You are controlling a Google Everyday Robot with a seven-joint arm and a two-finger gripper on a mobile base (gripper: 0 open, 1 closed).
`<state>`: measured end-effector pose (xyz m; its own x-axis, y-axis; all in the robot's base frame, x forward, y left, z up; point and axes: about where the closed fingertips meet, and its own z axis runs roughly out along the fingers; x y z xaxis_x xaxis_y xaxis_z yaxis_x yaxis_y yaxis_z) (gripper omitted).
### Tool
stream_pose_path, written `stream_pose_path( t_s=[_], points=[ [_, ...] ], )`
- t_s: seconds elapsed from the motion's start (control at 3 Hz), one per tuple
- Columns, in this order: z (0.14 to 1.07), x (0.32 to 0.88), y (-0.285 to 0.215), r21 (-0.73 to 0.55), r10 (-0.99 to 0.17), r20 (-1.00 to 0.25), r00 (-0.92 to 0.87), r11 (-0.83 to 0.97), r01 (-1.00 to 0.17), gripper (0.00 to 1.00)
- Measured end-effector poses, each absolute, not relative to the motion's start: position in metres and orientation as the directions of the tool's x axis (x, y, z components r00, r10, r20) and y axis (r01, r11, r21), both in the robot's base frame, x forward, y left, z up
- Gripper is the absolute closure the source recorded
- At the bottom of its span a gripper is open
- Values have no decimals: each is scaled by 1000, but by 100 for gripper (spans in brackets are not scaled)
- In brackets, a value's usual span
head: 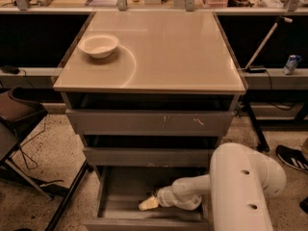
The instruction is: Pick coke can from bottom drawer and place on counter
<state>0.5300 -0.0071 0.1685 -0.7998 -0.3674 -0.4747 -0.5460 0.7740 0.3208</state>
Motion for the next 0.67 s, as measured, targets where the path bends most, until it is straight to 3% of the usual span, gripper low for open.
stream_pose_path(
  t_s=[0.67],
  points=[
    [193, 535, -23, 312, -353, -523, -776, 768, -559, 0]
  ],
)
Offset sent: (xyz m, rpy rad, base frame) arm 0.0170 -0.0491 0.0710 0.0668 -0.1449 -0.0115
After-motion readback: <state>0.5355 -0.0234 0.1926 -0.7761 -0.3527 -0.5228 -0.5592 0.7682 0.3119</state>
